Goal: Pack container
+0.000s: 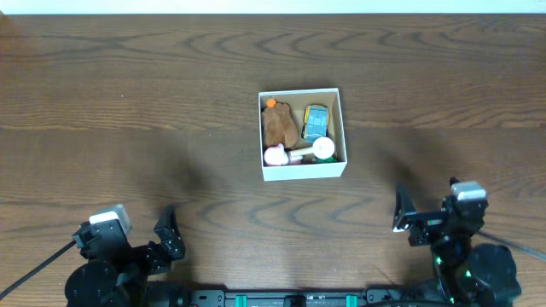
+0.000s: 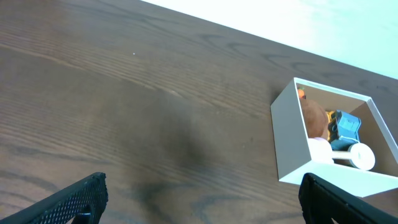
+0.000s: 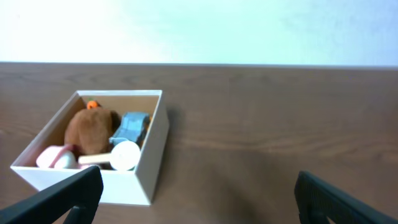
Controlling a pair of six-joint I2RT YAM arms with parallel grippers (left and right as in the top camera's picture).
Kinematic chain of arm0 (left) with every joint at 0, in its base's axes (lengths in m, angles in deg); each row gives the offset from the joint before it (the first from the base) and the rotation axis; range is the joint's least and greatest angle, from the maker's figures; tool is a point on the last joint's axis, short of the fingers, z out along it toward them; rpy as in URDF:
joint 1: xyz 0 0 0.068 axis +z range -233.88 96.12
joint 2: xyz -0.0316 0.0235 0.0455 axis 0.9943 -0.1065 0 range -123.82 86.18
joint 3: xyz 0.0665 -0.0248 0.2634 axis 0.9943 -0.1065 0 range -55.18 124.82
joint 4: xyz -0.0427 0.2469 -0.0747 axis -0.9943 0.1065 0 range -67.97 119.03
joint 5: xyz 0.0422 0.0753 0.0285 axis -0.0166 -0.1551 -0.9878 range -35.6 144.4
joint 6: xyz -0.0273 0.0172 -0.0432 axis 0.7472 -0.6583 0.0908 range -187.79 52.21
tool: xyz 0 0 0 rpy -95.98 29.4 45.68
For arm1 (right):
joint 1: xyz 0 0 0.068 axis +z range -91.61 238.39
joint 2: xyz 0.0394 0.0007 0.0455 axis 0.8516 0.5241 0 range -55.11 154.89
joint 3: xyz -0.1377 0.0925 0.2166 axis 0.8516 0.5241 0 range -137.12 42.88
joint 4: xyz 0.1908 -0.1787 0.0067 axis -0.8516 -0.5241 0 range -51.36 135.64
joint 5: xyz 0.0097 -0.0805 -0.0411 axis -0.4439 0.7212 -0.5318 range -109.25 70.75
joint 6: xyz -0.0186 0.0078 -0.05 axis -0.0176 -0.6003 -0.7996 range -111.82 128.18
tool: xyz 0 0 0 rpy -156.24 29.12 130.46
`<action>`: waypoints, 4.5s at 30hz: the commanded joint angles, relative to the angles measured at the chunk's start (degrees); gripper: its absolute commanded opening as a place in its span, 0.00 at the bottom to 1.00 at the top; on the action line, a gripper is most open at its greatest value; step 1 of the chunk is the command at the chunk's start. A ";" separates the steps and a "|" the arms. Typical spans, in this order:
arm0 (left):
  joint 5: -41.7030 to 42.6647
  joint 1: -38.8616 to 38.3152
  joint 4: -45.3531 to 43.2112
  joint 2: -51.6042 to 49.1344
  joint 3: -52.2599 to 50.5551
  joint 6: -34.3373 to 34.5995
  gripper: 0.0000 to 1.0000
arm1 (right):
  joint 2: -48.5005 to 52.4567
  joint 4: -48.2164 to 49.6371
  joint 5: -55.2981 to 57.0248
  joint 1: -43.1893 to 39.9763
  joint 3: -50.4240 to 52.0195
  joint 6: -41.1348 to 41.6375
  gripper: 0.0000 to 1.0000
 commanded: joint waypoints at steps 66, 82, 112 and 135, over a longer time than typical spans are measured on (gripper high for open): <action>0.13 0.20 -0.02 0.04 -0.28 0.74 0.98 | -7.21 31.19 -8.72 -10.69 28.87 1.01 0.99; 0.13 0.20 -0.02 0.04 -0.28 0.74 0.98 | -7.21 31.12 -8.48 -8.44 28.87 -11.82 0.99; 0.13 0.20 -0.02 0.04 -0.28 0.74 0.98 | -7.19 31.12 -8.48 -8.44 28.87 -11.82 0.99; -2.34 2.14 -13.31 10.34 -15.63 -4.87 0.98 | -7.19 31.12 -8.48 -8.44 28.87 -11.82 0.99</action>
